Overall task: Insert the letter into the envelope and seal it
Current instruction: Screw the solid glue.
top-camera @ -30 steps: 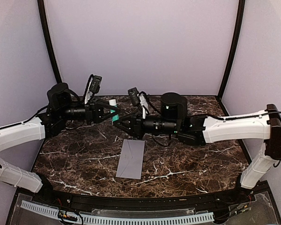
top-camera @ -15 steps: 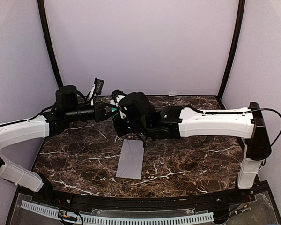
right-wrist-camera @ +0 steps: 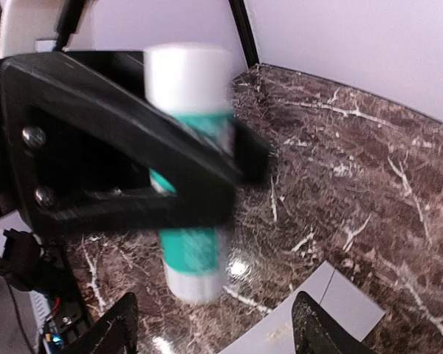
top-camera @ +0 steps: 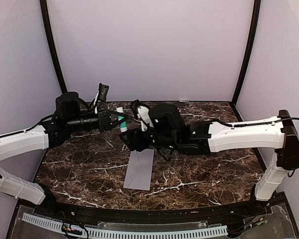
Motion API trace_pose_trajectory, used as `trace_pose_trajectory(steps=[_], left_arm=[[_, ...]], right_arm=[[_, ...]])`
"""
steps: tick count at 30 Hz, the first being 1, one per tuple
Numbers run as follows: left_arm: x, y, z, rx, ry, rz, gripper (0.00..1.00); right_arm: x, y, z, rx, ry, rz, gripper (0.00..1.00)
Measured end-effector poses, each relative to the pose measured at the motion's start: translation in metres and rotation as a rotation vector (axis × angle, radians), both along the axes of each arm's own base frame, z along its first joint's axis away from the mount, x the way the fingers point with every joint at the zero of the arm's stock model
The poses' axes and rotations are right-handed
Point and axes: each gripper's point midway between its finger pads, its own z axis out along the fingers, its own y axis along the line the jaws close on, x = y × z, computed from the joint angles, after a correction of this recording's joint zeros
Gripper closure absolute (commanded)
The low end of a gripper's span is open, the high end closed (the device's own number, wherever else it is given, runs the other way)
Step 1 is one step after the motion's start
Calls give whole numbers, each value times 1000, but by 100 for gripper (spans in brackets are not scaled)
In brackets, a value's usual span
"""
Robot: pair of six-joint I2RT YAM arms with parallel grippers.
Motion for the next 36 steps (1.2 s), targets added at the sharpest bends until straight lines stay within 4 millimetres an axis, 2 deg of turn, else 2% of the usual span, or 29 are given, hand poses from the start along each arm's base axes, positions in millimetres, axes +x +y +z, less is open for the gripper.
trace_pose_trajectory(steps=[2, 5, 8, 10, 16, 22, 25, 33, 36], left_arm=[[-2, 6, 12, -20, -30, 11, 100], [-4, 11, 26, -46, -67, 26, 100], [-7, 11, 30, -61, -76, 15, 100], [-11, 7, 29, -71, -72, -25, 100], [-31, -9, 32, -126, -62, -200, 100], [-61, -21, 42, -162, -101, -343, 100], [-71, -23, 45, -171, -115, -391, 100], [-79, -25, 49, -181, -133, -433, 100], [-80, -25, 49, -180, -134, -434, 100]], right_arm=[[-4, -11, 0, 75, 46, 46, 23], [1, -31, -4, 196, 112, 99, 22], [8, -43, -7, 297, 151, 152, 22], [1, -42, -3, 343, 161, 217, 21], [-30, -31, 38, 464, 109, 428, 27], [-44, -20, 58, 496, 76, 541, 28], [-50, -14, 56, 488, 74, 576, 35], [-59, -7, 54, 478, 84, 618, 67], [-62, -5, 57, 481, 84, 634, 90]])
